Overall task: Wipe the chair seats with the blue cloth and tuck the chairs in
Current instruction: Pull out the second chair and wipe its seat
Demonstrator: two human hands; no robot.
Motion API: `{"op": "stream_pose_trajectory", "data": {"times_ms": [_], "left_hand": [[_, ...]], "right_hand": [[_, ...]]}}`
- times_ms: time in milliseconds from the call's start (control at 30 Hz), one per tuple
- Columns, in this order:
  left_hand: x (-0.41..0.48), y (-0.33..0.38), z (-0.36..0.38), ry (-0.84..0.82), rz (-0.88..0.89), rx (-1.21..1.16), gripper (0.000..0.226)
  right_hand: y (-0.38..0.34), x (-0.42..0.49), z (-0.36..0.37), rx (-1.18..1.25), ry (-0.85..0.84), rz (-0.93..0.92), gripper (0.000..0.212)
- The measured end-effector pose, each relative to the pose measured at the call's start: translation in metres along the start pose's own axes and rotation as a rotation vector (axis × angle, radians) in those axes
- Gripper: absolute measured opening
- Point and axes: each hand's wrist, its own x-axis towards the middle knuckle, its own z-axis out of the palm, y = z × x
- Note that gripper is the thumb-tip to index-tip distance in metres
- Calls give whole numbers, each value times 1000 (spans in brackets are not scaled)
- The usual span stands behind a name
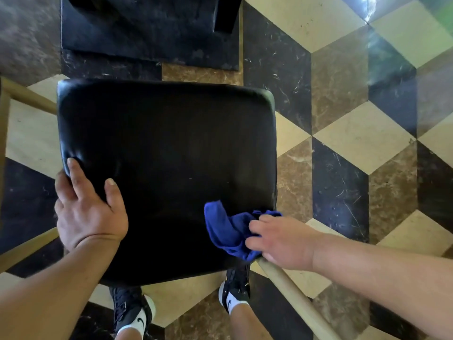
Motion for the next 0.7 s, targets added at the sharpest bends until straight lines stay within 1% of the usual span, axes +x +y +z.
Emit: {"op": "stream_pose_trajectory", "data": {"times_ms": [33,67,100,167,267,367,433,500,567,633,700], "left_hand": [[0,-1,0,-1,0,-1,73],[1,-1,0,-4,-3,2,73],[1,0,-1,-10,-7,7,73],[1,1,-2,-24,-20,8,74],[0,4,-4,-36,-37,-2,75],[-1,6,-6,-37,-51,5,74],[-1,8,-7,-42,-67,9,74],[-1,10,-8,-57,-71,7,75],[-1,10,-9,-74,-64,-1,76],[1,9,-10,-85,-59,-6,78],[1,9,-9,-92,-51,0,78]], "right_hand": [[3,3,-5,-21,-21,-38,20],[8,8,-11,-61,3,-57,21],[14,18,-21,-92,63,-36,22],[27,47,-50,-41,286,124,24],[53,112,-110,120,635,407,28],[60,173,-162,194,808,573,24],[47,200,-168,196,872,626,23],[17,208,-152,155,827,586,21],[-21,196,-120,118,721,432,16],[-57,172,-81,132,537,246,12],[-83,145,-43,113,299,46,19]]}}
